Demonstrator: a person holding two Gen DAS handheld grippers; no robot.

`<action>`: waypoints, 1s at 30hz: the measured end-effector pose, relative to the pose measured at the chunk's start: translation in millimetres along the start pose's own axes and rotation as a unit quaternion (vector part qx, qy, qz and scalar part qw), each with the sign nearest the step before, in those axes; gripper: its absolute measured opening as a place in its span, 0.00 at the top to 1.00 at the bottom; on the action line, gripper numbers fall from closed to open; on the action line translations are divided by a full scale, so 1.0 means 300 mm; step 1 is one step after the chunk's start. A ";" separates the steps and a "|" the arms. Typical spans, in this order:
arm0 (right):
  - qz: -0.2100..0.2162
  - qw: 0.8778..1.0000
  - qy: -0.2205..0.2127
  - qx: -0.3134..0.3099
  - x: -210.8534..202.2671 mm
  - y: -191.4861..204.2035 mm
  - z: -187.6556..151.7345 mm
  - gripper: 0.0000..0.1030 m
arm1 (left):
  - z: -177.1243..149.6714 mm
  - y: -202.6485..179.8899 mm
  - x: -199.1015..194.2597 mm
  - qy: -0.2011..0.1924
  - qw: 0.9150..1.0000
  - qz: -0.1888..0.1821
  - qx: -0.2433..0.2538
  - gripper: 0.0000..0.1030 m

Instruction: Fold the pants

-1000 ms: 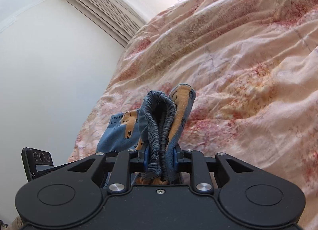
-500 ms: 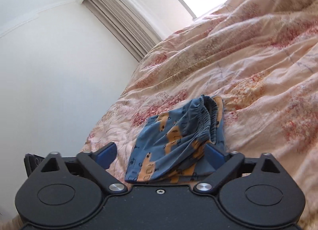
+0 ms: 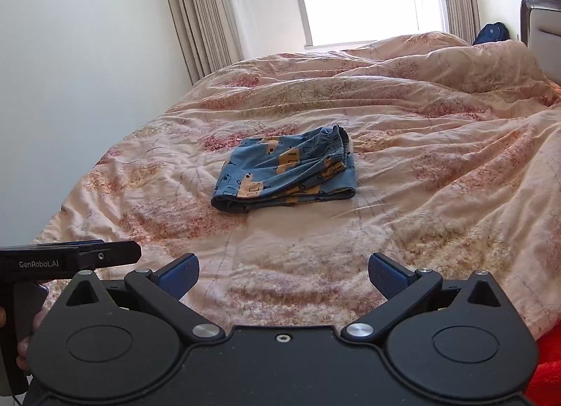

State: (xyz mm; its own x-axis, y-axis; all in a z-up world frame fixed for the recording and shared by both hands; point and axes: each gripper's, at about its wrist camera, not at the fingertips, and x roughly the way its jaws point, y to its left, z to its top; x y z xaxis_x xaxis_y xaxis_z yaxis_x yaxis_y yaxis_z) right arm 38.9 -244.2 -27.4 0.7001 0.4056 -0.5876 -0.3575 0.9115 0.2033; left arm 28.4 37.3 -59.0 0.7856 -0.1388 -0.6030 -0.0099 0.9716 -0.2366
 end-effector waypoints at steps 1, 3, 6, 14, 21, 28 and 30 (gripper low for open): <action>-0.008 1.000 -0.001 -0.001 -0.009 0.004 -0.003 0.00 | -0.005 0.001 -0.007 0.000 1.000 -0.006 -0.003 0.00; -0.004 1.000 -0.002 0.005 -0.024 0.006 -0.007 0.00 | -0.007 -0.002 -0.017 -0.001 1.000 -0.007 -0.005 0.00; -0.001 1.000 -0.005 0.006 -0.035 0.015 -0.007 0.00 | -0.005 -0.011 -0.029 -0.008 1.000 0.009 0.003 0.00; 0.000 1.000 -0.011 -0.001 -0.046 0.037 0.008 0.00 | 0.006 -0.012 -0.040 -0.016 1.000 0.005 0.000 0.00; 0.004 1.000 -0.011 -0.004 -0.042 0.044 0.010 0.00 | 0.002 -0.011 -0.045 -0.016 1.000 0.000 -0.003 0.00; 0.003 1.000 -0.012 -0.003 -0.045 0.042 0.007 0.00 | 0.001 -0.007 -0.051 -0.017 1.000 0.001 -0.006 0.00; 0.003 1.000 -0.013 -0.002 -0.048 0.040 0.005 0.00 | 0.002 -0.008 -0.051 -0.016 1.000 0.002 -0.006 0.00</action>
State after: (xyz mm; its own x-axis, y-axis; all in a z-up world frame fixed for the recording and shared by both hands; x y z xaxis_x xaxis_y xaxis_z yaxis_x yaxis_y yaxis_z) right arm 25.5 -238.9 -15.4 0.7140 0.4126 -0.5657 -0.3644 0.9089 0.2029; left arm 16.7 37.3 -48.7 0.8052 -0.1285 -0.5789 -0.0202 0.9697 -0.2434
